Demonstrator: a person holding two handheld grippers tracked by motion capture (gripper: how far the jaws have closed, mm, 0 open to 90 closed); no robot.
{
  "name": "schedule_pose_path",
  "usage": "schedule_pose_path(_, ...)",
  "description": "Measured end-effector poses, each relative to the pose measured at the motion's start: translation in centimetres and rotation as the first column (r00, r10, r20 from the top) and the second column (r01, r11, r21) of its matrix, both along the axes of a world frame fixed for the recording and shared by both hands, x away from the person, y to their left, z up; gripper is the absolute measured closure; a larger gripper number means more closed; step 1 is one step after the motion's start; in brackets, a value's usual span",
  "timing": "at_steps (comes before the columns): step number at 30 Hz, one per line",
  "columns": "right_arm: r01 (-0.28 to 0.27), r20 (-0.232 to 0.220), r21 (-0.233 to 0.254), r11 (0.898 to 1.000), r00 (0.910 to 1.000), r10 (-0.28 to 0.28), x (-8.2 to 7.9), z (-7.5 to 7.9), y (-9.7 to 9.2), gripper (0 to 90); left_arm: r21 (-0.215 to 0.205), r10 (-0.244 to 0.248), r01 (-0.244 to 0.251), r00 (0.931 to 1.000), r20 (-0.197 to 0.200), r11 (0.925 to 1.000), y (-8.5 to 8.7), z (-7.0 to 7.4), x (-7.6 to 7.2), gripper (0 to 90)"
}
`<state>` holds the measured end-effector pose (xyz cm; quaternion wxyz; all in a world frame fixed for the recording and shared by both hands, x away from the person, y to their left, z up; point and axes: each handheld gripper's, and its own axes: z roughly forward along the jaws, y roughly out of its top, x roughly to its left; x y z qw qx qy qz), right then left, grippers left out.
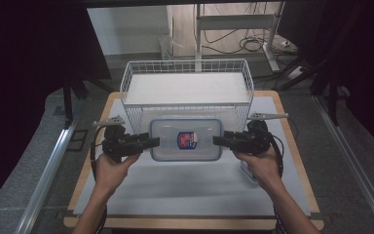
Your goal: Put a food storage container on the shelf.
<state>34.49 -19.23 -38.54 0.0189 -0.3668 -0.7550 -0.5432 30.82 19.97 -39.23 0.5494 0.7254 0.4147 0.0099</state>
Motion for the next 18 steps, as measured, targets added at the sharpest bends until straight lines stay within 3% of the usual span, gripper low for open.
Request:
schedule_pose_path(12, 0.011, 0.025, 0.025, 1.000, 0.9996, -0.011, 2.7, 3.6, 0.3, 50.6, -0.021, 0.015, -0.014, 0.9996, 0.025, 0.9997, 0.4, 3.3, 2.7, 52.4)
schedule_pose_path(18, 0.016, 0.017, 0.040, 0.999, 0.9997, -0.017, 4.3, 4.8, 0.7, 50.7, -0.031, 0.031, -0.030, 0.9990, 0.032, 0.9991, 0.8, 4.7, 4.1, 52.3)
